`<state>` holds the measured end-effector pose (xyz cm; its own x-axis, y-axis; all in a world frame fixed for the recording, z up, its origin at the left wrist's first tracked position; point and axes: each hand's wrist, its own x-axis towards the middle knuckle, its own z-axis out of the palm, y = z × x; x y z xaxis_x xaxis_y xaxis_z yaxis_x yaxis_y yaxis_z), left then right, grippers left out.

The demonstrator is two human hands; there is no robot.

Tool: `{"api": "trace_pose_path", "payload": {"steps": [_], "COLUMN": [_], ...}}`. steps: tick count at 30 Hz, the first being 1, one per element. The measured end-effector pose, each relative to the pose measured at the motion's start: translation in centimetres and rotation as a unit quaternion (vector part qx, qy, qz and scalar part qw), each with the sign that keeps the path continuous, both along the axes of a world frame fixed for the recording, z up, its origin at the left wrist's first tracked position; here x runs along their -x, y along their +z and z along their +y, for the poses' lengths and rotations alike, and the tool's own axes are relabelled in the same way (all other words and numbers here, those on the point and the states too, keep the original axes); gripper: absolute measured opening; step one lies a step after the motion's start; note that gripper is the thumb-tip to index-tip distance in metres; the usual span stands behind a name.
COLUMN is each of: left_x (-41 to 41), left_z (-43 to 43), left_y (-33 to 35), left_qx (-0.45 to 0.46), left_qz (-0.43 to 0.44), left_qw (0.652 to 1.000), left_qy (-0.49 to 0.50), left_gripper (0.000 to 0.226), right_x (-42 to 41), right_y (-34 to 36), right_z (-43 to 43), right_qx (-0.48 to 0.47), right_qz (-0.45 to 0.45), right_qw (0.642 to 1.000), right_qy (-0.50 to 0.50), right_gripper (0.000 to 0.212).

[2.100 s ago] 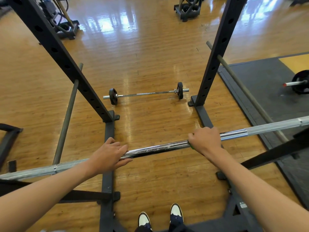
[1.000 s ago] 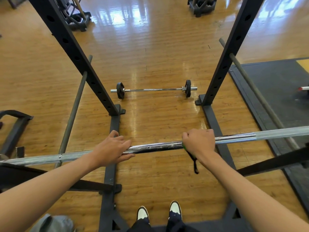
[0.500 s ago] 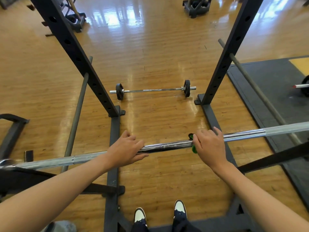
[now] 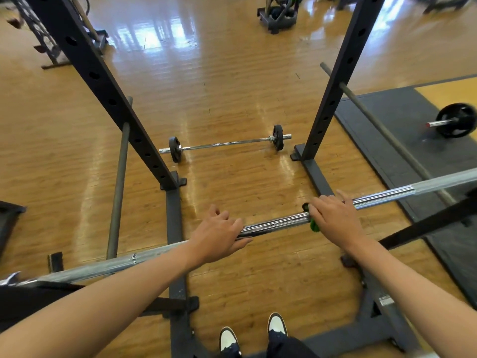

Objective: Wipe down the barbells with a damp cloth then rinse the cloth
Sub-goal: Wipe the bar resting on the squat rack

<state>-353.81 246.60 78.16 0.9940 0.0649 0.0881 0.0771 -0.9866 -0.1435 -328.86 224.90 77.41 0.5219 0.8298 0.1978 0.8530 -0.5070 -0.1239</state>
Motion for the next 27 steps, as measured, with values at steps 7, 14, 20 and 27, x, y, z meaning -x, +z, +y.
{"api": "trace_pose_path", "payload": {"steps": [7, 14, 20, 27], "left_x": [0.0, 0.0, 0.0, 0.0], "left_z": [-0.1, -0.2, -0.2, -0.2], "left_y": [-0.1, -0.1, 0.1, 0.0], "left_qx": [0.02, 0.015, 0.014, 0.009], "left_qz": [-0.004, 0.012, 0.036, 0.04], "left_qw": [1.0, 1.0, 0.999, 0.999], "left_qy": [0.004, 0.012, 0.021, 0.025], "left_gripper": [0.047, 0.048, 0.052, 0.054], "right_x": [3.8, -0.6, 4.5, -0.9], "right_y": [0.0, 0.1, 0.2, 0.2], "right_z": [2.7, -0.2, 3.3, -0.4], "right_qx": [-0.003, 0.005, -0.005, -0.004], "right_qz": [0.028, 0.003, 0.012, 0.034], "right_qw": [0.999, 1.0, 0.999, 0.999], "right_qy": [0.046, 0.002, 0.041, -0.004], "right_gripper": [0.042, 0.044, 0.033, 0.045]}}
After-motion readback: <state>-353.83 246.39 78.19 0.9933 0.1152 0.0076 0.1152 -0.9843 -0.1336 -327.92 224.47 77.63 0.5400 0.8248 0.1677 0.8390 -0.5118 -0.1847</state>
